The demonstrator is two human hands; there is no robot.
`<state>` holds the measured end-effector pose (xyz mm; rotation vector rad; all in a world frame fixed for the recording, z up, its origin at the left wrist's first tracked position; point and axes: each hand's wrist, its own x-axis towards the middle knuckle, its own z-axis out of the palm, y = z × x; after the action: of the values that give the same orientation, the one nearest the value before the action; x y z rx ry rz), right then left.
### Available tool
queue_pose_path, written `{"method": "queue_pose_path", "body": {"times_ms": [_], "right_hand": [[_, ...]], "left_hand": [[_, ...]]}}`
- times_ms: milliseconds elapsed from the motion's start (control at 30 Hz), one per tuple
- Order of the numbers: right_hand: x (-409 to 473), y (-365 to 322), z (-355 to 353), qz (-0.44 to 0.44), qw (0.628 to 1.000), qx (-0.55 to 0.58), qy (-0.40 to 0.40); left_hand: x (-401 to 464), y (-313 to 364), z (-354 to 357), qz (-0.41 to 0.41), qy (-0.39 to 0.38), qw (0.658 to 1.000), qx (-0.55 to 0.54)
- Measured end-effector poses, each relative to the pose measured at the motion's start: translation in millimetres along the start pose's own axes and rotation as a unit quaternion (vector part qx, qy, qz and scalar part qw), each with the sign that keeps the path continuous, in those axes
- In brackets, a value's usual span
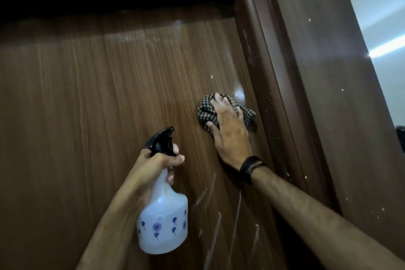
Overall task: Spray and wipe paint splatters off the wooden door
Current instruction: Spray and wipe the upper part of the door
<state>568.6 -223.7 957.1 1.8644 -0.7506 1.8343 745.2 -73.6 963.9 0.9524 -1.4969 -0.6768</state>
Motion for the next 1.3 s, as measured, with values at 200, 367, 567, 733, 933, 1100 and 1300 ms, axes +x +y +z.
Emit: {"method": "queue_pose_path", "body": {"times_ms": [200,367,567,733,933,1100,1300], "right_hand": [[-16,12,-13,-0.022,0.999,0.009,-0.042],[-79,4,-8,-0.023,0.997,0.022,-0.063],[-111,10,-17,-0.051,0.989,0.062,-0.124],[-95,3,-14,-0.019,0.993,0.070,-0.094],[-189,-13,7,-0.092,0.983,-0.015,-0.158],[-200,-15,7,-0.142,0.970,-0.059,-0.190],[-123,-45,29,-0.055,0.993,-0.053,-0.085]], "left_hand": [[-34,-60,28,-0.052,0.014,0.998,0.030],[-66,-109,43,-0.097,0.034,0.993,0.061],[-78,-139,51,-0.145,0.033,0.988,0.048],[-81,-149,54,-0.152,0.035,0.988,0.023],[-89,-169,43,-0.148,0.044,0.988,-0.005],[-102,-184,30,-0.137,0.039,0.990,-0.022],[-113,-180,13,-0.118,0.081,0.989,-0.045]]}}
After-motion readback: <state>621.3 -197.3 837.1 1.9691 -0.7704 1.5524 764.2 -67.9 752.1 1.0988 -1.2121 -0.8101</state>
